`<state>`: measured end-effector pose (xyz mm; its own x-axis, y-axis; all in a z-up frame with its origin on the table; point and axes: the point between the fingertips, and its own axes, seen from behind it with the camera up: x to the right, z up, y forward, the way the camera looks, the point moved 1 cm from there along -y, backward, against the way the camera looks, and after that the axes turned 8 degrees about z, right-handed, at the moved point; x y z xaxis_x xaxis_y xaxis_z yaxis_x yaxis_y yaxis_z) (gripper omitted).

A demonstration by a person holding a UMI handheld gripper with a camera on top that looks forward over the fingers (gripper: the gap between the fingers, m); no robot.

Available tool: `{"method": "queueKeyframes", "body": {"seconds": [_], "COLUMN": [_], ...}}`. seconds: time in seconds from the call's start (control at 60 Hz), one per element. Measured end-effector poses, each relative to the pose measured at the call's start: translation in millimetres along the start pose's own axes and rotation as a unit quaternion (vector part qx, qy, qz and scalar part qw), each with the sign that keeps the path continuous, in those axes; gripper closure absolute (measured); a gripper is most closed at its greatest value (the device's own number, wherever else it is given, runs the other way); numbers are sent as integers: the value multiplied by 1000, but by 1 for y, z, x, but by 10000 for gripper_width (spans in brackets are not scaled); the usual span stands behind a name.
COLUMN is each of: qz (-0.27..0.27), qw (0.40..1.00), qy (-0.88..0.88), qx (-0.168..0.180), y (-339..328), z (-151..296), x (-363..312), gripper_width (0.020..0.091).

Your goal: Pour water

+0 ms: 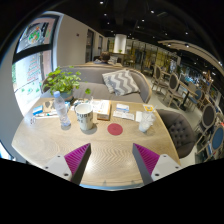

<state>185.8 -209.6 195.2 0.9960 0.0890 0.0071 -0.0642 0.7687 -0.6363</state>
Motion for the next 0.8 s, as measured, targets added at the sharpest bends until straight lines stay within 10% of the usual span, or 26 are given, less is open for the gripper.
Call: {"method": "queueKeyframes", "body": {"seconds": [0.8], "qz": [38], "qw": [997], "qy": [56], "qx": [25], "y": [119], "z": [17], "x": [-255], "gripper_width": [244]}}
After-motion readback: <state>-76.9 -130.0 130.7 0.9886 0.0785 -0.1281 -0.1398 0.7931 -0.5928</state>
